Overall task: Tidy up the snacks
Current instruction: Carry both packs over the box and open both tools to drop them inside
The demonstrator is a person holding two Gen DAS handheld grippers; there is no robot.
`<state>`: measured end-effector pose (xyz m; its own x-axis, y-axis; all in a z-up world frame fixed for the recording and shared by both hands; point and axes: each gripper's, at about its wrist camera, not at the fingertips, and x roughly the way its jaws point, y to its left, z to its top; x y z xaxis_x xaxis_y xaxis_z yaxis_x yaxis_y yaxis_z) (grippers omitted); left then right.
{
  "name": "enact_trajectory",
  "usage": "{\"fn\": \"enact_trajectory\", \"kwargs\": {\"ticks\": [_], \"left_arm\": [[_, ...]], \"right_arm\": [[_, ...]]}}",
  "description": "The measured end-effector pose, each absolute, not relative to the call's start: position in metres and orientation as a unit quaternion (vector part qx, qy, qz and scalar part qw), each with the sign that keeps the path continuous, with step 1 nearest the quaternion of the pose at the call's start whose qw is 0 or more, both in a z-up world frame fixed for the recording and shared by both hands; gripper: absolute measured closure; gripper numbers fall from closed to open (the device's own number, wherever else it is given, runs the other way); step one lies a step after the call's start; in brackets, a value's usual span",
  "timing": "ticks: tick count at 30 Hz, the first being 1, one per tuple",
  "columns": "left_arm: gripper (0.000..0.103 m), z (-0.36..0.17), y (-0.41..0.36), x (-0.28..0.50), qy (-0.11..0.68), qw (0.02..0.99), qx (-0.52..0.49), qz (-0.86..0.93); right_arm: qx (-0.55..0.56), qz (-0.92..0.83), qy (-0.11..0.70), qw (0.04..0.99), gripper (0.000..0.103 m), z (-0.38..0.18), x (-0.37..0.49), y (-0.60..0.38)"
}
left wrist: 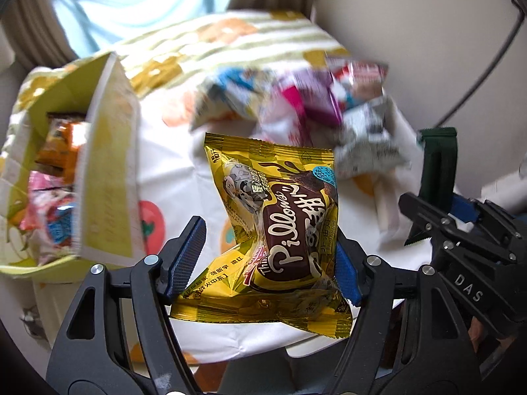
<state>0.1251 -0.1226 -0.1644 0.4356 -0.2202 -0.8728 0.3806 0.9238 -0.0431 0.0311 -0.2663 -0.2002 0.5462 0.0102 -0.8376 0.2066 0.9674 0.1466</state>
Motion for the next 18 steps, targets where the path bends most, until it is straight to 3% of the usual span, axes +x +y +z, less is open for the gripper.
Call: {"fn": "enact_trajectory", "kwargs": {"ticks": [8, 18], "left_arm": [[0.034, -0.101, -0.074, 0.12, 0.441, 0.888, 0.014, -0.133], [0.034, -0.07, 0.038, 0.137, 0.413, 0.91, -0.025, -0.041]], "right_arm": [[0.069, 0.042, 0.428, 0.9, 0.063, -0.145, 0.052, -0.231], [0.028, 0.17, 0.389, 0.905, 0.063, -0.092, 0.089, -0.136]]}}
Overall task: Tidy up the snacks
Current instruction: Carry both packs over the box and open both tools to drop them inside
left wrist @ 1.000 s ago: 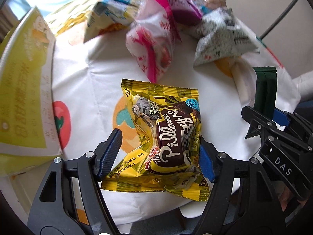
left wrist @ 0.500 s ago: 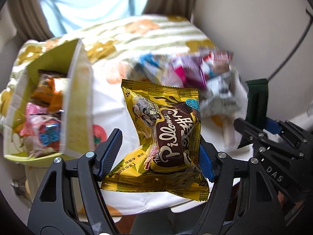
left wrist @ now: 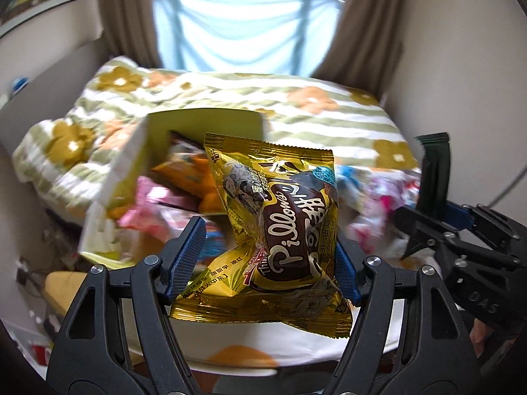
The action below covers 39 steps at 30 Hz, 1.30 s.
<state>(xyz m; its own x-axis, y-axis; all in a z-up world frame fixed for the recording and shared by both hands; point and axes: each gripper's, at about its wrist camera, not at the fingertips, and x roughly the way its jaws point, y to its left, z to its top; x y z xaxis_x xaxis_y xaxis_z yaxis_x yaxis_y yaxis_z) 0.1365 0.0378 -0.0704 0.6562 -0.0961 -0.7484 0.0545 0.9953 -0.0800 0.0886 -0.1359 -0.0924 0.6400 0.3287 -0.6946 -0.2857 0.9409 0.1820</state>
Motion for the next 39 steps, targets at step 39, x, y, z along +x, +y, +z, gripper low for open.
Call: {"fn": "enact_trajectory", "kwargs": {"ticks": [39], "left_arm": [[0.002, -0.154, 0.212, 0.21, 0.517, 0.855, -0.03, -0.026]], "right_arm": [[0.038, 0.162, 0.536, 0.827, 0.063, -0.179, 0.188, 0.024]]}}
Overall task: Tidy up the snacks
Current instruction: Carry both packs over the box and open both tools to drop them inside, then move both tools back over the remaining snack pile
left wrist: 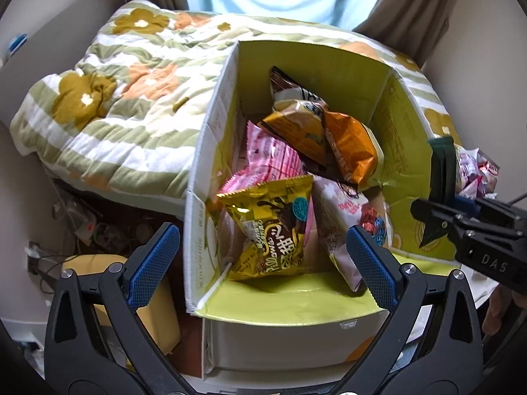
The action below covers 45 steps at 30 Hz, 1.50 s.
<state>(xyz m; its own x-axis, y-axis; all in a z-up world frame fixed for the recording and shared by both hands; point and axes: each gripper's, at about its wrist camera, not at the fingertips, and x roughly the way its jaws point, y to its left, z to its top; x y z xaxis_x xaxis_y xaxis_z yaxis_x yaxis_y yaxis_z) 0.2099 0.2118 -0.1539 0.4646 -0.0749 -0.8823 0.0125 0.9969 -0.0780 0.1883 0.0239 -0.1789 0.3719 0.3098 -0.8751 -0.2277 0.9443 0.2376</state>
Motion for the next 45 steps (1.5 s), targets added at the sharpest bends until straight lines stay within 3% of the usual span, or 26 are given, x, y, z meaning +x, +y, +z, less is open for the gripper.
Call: {"fn": "enact_trajectory", "kwargs": {"ticks": [4, 6, 8, 28, 45], "left_arm": [[0.002, -0.15, 0.213, 0.211, 0.513, 0.857, -0.031, -0.021], [0.002, -0.152, 0.214, 0.212, 0.515, 0.856, -0.033, -0.015], [0.003, -0.154, 0.215, 0.211, 0.516, 0.855, -0.039, -0.009], [0.002, -0.136, 0.194, 0.202, 0.493, 0.866, -0.045, -0.066], [0.003, -0.113, 0.026, 0.191, 0.464, 0.855, 0.033, -0.229]], "right_arm": [[0.046, 0.169, 0.538, 0.824, 0.058, -0.183, 0.19, 0.022], [0.048, 0.172, 0.528, 0.83, 0.027, -0.183, 0.188, 0.022], [0.053, 0.177, 0.515, 0.837, 0.004, -0.18, 0.185, 0.022], [0.04, 0.142, 0.469, 0.871, 0.004, -0.151, 0.143, -0.004], [0.087, -0.067, 0.41, 0.906, 0.003, -0.118, 0.068, -0.146]]}}
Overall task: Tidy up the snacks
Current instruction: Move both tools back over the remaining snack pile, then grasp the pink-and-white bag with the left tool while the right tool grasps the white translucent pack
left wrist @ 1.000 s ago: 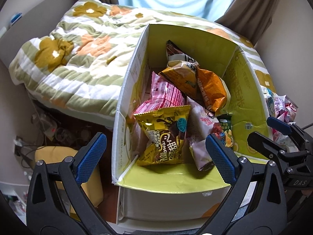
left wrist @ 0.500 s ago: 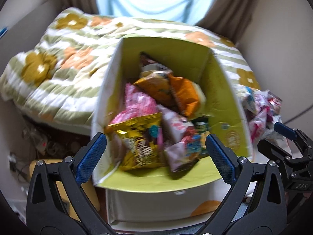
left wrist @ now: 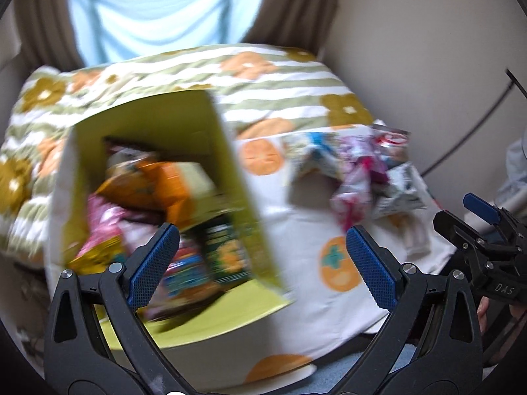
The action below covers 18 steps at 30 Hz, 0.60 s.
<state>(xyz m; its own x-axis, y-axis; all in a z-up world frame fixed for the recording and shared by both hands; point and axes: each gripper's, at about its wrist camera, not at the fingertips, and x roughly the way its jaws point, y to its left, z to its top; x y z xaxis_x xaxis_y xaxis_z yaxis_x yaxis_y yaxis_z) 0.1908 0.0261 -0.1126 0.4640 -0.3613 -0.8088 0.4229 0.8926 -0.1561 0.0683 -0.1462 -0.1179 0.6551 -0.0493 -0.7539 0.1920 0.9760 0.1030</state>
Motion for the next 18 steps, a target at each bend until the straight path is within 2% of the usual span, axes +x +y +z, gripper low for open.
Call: {"fn": "enact_trajectory", "kwargs": {"ticks": [8, 18], "left_arm": [[0.002, -0.137, -0.078, 0.194, 0.496, 0.822, 0.066, -0.272], [0.003, -0.187, -0.155, 0.219, 0.54, 0.786, 0.116, -0.278]], "right_arm": [[0.103, -0.135, 0.428, 0.888, 0.003, -0.127, 0.046, -0.227], [0.15, -0.167, 0.481, 0.847, 0.003, -0.187, 0.039, -0.3]]}}
